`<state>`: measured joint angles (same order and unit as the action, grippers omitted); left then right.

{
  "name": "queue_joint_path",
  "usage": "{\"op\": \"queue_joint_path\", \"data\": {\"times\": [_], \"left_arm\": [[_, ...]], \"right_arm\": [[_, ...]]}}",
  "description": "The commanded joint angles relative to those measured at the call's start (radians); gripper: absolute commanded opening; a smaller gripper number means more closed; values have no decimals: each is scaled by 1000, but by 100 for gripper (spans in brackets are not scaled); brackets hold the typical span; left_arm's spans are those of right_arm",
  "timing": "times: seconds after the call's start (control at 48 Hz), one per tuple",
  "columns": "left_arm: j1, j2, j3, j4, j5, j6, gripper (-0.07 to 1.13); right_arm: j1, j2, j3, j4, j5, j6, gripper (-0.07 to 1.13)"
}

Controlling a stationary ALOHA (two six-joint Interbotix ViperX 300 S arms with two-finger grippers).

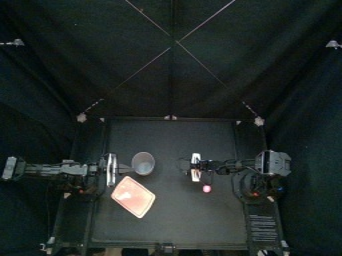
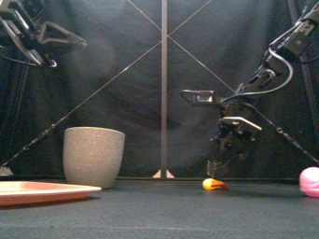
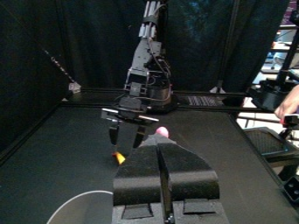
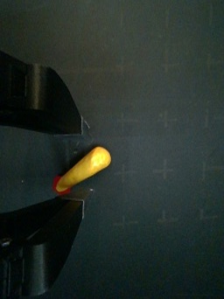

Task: Pick the shrimp then place it on the pink plate
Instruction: Pick the shrimp

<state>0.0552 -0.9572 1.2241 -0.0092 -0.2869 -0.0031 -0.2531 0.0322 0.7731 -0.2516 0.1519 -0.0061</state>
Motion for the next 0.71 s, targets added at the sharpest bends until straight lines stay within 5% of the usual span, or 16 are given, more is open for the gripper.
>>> {"op": "queue_joint_path", "data": {"times": [0.021, 0.396, 0.708], "left_arm": [[3, 5, -14, 2, -9, 2, 2], [11, 5, -12, 2, -8, 2, 2], [14, 5, -11, 0, -9, -2, 2]], "right_arm": [[-26, 2, -26, 3, 3, 2, 83], [-40, 32, -26, 80, 3, 5, 80], [-32, 32, -40, 89, -2, 12, 53]]}}
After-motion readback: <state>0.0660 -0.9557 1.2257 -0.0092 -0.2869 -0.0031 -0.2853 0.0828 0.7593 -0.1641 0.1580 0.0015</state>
